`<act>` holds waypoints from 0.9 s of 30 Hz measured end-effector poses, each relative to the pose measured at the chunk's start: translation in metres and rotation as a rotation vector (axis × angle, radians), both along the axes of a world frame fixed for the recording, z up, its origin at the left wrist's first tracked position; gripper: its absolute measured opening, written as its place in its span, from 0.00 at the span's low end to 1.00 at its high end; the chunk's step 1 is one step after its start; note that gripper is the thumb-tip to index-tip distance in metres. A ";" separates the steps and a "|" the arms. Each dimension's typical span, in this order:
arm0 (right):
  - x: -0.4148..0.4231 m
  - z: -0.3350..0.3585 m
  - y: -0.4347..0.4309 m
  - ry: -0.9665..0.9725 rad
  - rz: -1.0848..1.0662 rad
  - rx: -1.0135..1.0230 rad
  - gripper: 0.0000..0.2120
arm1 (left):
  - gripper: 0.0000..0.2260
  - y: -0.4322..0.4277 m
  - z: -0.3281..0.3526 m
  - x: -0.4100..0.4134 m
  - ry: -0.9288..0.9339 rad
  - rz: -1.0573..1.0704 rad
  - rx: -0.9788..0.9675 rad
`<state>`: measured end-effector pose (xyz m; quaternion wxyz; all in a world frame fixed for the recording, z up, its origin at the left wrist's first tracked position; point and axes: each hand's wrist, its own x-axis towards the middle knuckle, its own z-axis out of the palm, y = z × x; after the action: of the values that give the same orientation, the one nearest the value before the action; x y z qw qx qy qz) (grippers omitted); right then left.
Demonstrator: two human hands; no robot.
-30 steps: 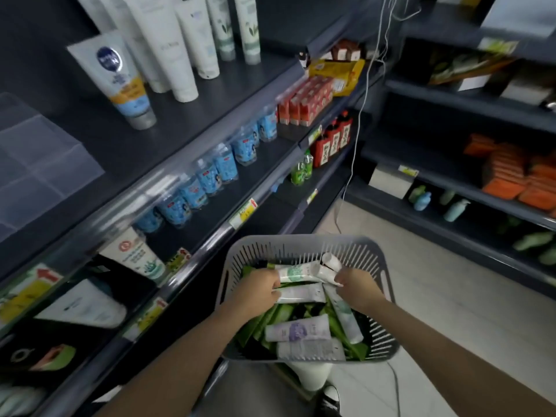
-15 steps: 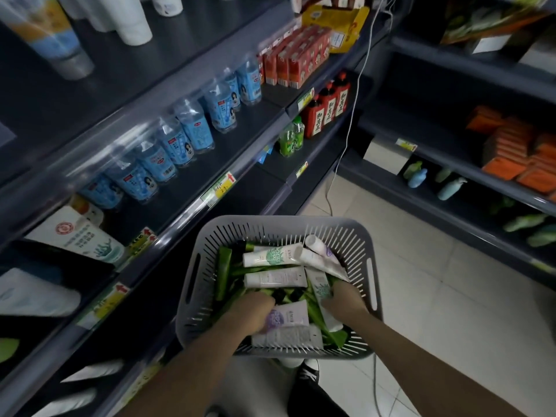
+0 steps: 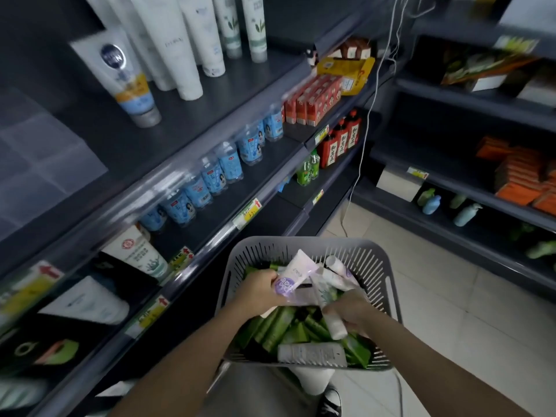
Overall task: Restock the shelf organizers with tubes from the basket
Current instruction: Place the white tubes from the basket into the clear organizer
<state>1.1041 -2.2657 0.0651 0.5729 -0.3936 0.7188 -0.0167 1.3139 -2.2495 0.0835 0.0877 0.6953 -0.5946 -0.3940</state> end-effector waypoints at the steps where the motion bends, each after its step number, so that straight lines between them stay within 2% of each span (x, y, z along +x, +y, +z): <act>1: 0.006 0.008 -0.001 -0.031 -0.021 -0.044 0.09 | 0.13 0.000 0.012 0.004 -0.002 0.030 -0.030; 3: 0.021 0.036 0.000 -0.102 -0.039 -0.105 0.08 | 0.13 0.001 0.033 0.014 -0.003 0.066 -0.089; 5: 0.035 0.063 0.001 -0.224 -0.054 -0.136 0.02 | 0.11 0.005 0.055 0.026 -0.012 0.099 -0.156; 6: 0.042 0.073 0.002 -0.279 -0.065 -0.161 0.05 | 0.09 0.007 0.064 0.031 -0.025 0.123 -0.196; 8: 0.058 0.089 0.002 -0.296 -0.061 -0.256 0.02 | 0.10 0.013 0.086 0.044 -0.034 0.181 -0.280; 12: 0.091 0.129 0.012 -0.295 0.028 -0.471 0.05 | 0.11 0.031 0.129 0.070 0.017 0.301 -0.439; 16: 0.129 0.177 0.030 -0.433 0.051 -0.622 0.07 | 0.11 0.058 0.172 0.099 0.063 0.401 -0.577; 20: 0.169 0.212 0.051 -0.585 0.089 -0.712 0.07 | 0.12 0.089 0.211 0.127 0.129 0.476 -0.670; 27: 0.244 0.253 0.095 -0.724 0.170 -0.813 0.11 | 0.13 0.152 0.257 0.182 0.155 0.562 -0.846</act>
<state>1.3484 -2.1702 0.3183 0.5846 -0.6089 0.3770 -0.3812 1.4960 -2.0977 0.3409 0.5078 0.7008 -0.4838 -0.1305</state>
